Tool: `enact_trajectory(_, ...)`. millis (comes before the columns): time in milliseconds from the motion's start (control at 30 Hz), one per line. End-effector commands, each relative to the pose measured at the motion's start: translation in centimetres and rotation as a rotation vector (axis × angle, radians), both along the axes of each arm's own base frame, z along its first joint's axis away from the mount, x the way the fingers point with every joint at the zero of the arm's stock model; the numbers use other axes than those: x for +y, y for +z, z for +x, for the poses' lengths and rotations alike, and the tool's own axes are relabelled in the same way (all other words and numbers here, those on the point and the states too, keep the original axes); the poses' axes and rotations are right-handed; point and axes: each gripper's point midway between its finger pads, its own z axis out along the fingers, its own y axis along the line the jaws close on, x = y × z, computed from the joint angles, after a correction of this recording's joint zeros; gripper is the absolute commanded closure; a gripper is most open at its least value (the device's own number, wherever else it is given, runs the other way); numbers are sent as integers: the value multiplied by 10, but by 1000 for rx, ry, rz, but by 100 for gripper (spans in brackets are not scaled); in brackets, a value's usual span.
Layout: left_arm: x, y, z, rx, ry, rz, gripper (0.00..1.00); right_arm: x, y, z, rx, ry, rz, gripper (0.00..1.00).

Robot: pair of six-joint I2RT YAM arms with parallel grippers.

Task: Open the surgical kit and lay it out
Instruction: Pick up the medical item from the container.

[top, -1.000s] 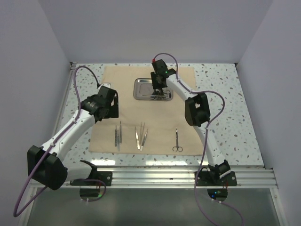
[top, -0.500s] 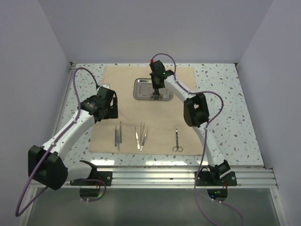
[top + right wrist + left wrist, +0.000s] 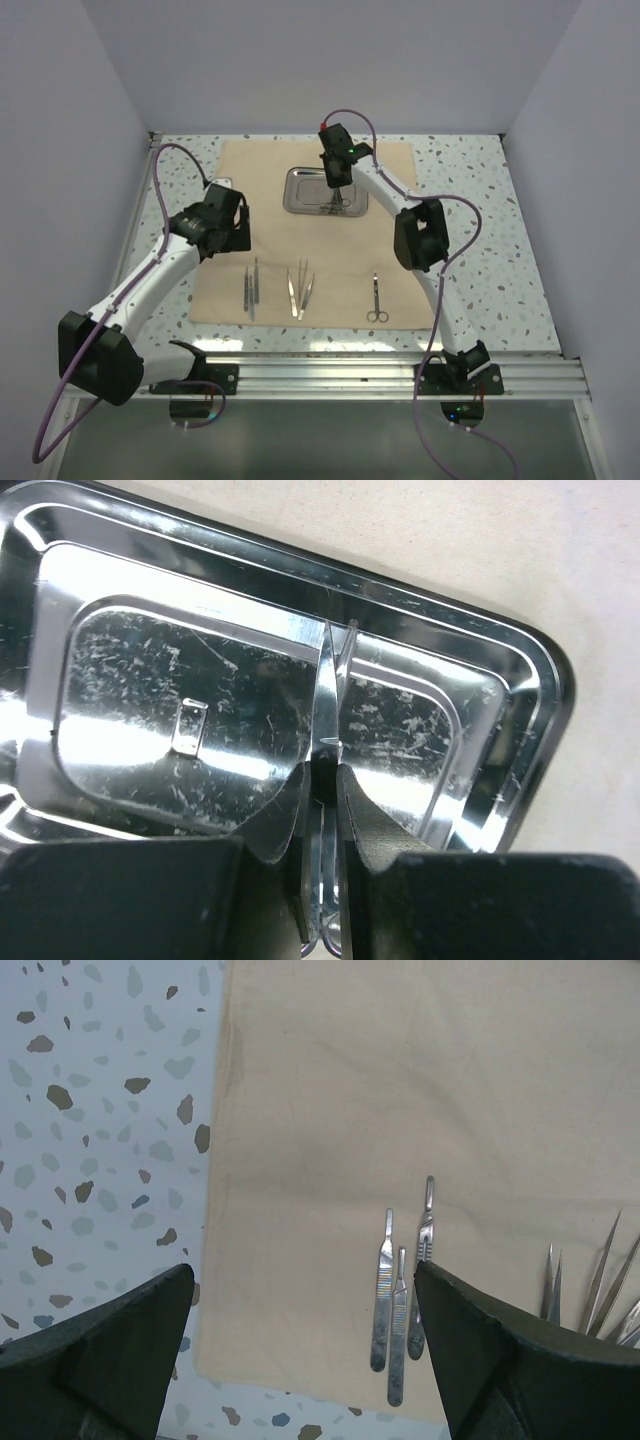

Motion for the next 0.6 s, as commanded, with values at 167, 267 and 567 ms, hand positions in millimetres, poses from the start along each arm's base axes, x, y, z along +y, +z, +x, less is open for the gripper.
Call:
enact_trajectory(167,-3,19,2,-68,-7,-49,5,-17,108,-7,-144,-14,33,99)
enact_trajectory(267,-4,22,2,-78,-10,-60,5,-23,106,-19,-118,-31,39,100)
enact_trajectory(567,-19,28,11,-109,-44,-126,5,-50,91,-136,17,-106,197,100)
